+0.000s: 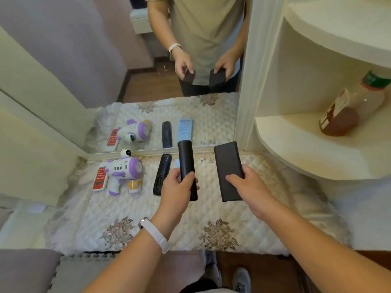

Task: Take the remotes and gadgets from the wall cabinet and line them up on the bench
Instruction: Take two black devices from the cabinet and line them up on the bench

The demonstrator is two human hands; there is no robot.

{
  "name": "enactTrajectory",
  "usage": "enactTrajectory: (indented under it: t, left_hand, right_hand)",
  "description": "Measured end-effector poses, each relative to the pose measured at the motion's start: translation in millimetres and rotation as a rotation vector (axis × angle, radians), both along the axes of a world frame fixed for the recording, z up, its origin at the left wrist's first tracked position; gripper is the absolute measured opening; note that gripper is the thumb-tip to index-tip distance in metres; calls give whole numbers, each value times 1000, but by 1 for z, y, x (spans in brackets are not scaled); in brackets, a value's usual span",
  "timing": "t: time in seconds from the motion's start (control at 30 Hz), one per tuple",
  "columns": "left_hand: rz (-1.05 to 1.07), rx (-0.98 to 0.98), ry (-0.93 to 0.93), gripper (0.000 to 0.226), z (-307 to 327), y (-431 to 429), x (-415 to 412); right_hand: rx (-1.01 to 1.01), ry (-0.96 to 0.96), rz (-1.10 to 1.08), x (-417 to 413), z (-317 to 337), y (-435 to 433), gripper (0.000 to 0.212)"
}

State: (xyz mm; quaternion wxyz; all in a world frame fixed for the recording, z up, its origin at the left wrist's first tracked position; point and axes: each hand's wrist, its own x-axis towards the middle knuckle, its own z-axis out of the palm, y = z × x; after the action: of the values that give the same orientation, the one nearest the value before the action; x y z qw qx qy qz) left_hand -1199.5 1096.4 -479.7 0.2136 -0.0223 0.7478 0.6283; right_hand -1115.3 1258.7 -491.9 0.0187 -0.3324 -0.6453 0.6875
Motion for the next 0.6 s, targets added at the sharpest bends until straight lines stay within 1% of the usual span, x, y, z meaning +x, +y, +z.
enactTrajectory:
  t: [0.2, 0.3, 0.43, 0.6]
  left_hand:
    - [-80, -84, -137, 9, -45, 11, -44]
    - [-130, -131, -220, 8, -69, 20, -64]
    - [-170, -199, -334, 15, -101, 34, -80]
    - [-245, -250, -411, 18, -128, 50, -92]
  right_hand:
    - [50, -152, -5, -32, -42, 11, 16]
    - [74, -236, 7, -45, -65, 18, 23]
    - [77, -350, -19, -56, -95, 27, 32]
    - [72, -419, -69, -68, -117, 38, 31]
